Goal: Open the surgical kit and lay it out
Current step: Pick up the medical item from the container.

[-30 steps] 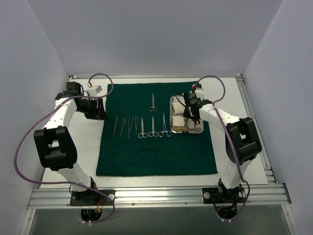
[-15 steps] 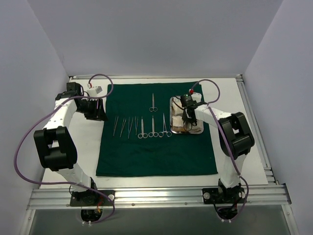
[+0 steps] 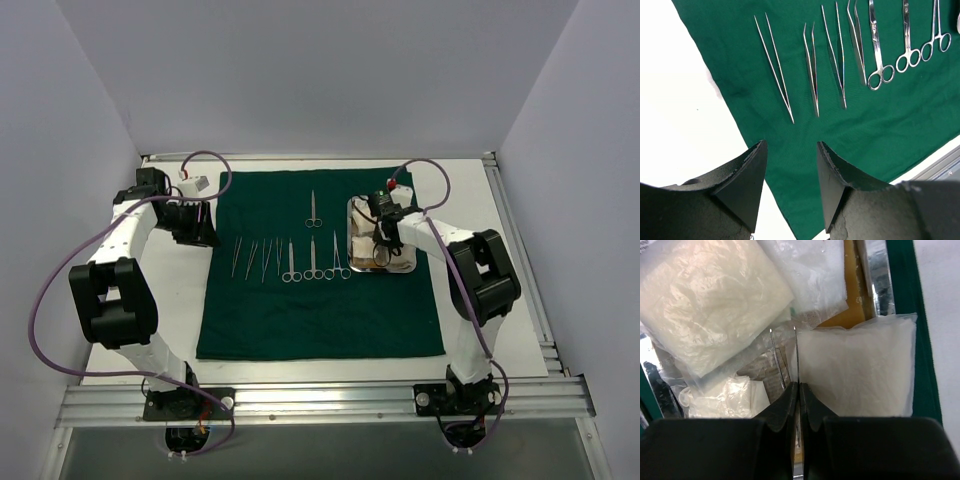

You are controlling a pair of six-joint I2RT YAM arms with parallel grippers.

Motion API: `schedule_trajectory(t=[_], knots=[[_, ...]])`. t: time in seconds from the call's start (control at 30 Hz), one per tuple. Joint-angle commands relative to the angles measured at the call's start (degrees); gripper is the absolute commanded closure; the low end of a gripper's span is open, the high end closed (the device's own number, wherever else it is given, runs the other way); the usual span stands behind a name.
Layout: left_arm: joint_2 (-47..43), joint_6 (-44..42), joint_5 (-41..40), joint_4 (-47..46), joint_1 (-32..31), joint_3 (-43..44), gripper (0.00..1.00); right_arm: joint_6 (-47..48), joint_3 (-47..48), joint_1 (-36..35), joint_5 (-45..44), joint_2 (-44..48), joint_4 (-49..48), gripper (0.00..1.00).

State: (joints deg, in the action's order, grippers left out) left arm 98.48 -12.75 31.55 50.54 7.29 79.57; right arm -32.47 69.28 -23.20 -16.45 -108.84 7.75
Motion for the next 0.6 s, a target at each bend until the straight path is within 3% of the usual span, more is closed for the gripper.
schedule_trajectory(t=[0.0,0.3,0.57], knots=[[-0.74,-1.4,0.62,1.4,0.45,2.87,0.47,0.3,2.09,-1.58,-6.66,5.91,2.18,1.0],[-2.32,-2.27,3.42,4.82,0.45,5.07,0.5,-3.29,4.99,-11.77,-15.46,12.51,0.34,1.0],[-4.52,-1.57,6.42,5.79,0.45,6.21,0.5,-8.4,11.57,-24.6,-10.89,3.56,-15.1,1.0]])
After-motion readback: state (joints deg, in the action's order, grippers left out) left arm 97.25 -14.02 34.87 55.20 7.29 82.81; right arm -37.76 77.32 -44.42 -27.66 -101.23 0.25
